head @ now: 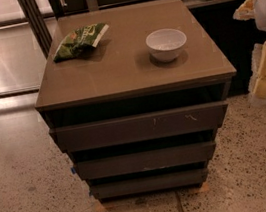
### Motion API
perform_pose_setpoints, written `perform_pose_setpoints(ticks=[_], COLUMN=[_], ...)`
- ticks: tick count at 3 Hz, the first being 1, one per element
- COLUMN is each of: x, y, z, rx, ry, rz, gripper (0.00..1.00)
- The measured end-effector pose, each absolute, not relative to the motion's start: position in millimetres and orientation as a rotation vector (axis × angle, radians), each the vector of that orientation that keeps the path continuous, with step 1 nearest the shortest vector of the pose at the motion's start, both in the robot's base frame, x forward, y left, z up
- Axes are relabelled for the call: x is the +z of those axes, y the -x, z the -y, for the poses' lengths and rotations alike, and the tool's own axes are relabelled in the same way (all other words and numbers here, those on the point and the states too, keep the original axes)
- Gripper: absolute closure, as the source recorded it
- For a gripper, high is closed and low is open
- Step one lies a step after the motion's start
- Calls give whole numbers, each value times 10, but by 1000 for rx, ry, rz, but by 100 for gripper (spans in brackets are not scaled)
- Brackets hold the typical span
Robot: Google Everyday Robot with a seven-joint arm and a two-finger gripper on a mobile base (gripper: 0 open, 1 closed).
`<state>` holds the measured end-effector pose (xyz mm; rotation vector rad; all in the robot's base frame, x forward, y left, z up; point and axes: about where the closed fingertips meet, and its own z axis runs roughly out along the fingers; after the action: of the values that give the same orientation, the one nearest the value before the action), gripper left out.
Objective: Open top drawer
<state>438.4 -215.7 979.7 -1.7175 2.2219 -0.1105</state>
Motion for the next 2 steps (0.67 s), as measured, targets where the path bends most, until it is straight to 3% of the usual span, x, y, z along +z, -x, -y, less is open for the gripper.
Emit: perform_pose_setpoints(ticks=[2], x=[9817], y=[-4372], z=[2155], rx=[-132], ry=[1679], rz=[-2211], gripper=[0])
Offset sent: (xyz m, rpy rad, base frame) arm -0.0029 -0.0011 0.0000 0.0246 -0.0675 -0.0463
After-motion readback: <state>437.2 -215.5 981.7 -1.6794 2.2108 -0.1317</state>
